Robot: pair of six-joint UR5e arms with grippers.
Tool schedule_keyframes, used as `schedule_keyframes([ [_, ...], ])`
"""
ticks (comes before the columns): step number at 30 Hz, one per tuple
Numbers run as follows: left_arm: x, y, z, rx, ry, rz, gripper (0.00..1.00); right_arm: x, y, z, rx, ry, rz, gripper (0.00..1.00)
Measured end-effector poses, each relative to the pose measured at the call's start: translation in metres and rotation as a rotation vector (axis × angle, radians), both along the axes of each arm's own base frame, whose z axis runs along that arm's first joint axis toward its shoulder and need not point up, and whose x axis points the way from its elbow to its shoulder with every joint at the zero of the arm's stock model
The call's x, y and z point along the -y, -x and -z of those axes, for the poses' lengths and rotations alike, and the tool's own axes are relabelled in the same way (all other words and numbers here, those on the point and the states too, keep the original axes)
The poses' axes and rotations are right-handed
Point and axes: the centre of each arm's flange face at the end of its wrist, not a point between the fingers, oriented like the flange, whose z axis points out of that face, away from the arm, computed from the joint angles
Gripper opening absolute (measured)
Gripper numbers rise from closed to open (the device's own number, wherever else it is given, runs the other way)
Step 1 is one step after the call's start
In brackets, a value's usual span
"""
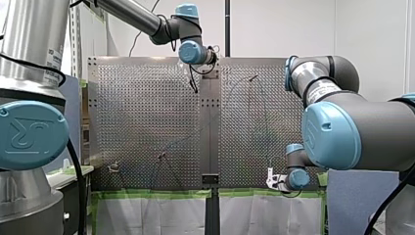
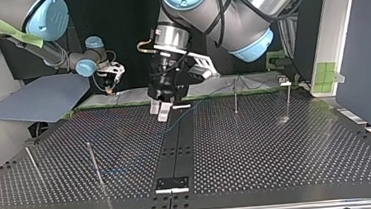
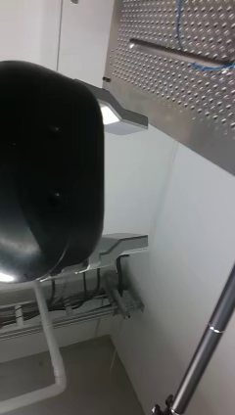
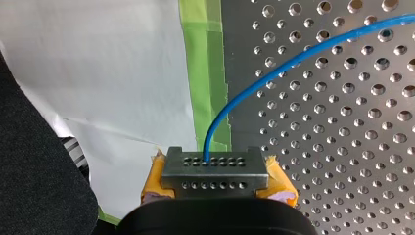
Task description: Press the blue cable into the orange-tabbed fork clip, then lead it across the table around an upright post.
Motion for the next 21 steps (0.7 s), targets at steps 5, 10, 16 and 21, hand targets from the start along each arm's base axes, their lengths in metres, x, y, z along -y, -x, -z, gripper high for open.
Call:
schedule_keyframes([
  [5,-0.004,0.002,0.015,-0.004,0.007,-0.023,1.00,0.000,0.000,0.000,0.000,0.000,0.000,0.00],
  [10,-0.007,0.005,0.032,-0.006,0.009,-0.027,1.00,0.000,0.000,0.000,0.000,0.000,-0.001,0.00],
  [16,-0.011,0.009,0.051,-0.010,0.020,-0.027,1.00,0.000,0.000,0.000,-0.001,0.001,-0.001,0.00],
  [21,-0.016,0.013,0.068,-0.029,0.007,-0.030,1.00,0.001,-0.001,-0.001,-0.006,0.003,-0.005,0.00],
])
